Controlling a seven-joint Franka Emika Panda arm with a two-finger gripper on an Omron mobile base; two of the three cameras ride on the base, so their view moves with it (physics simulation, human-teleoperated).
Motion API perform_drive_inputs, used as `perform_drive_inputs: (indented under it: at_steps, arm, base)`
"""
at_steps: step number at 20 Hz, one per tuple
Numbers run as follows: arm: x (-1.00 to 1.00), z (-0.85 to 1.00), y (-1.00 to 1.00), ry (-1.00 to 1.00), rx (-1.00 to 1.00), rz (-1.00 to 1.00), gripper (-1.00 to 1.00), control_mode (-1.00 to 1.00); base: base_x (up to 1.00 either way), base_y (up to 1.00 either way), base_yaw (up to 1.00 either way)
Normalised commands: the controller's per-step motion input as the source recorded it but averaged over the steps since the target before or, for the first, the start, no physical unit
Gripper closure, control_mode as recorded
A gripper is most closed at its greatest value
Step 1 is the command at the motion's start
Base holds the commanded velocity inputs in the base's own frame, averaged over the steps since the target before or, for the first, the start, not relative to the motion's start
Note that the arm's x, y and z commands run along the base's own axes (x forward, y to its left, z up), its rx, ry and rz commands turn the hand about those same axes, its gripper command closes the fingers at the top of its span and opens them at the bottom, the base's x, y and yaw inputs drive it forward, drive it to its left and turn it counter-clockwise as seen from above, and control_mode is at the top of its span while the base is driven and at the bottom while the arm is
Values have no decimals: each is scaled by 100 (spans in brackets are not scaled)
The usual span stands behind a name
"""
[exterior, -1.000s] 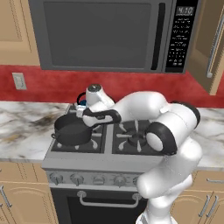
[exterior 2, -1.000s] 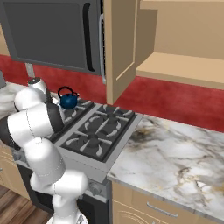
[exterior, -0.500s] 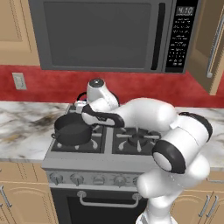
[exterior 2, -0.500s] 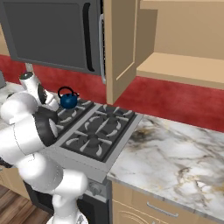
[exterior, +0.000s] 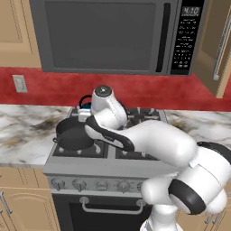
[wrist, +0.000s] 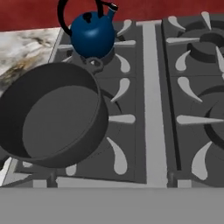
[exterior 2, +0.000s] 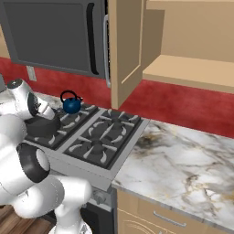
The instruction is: Pick the kettle from the cabinet and place it on a stove burner. Then pick the pot from the counter and place it on another stove burner. Finally, turn both burners on.
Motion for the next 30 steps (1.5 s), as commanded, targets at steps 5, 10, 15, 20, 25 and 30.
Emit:
perform_drive_inputs:
  at_steps: [5,10,15,20,25,30]
  arm:
    - [-63,20,0,-10,0,4,-100,-100]
    - [-63,19,1,-10,-1,4,-100,-100]
    - [-65,17,7,-10,-2,4,-100,-100]
    - [-67,14,12,-11,-3,3,-100,-100]
    - [-58,4,17,-8,-3,2,-100,-100]
    - [-34,0,17,-2,-2,2,-100,-100]
  base:
    - [0,0,0]
    - [0,0,0]
    - [0,0,0]
    - [0,0,0]
    - [0,0,0]
    - [0,0,0]
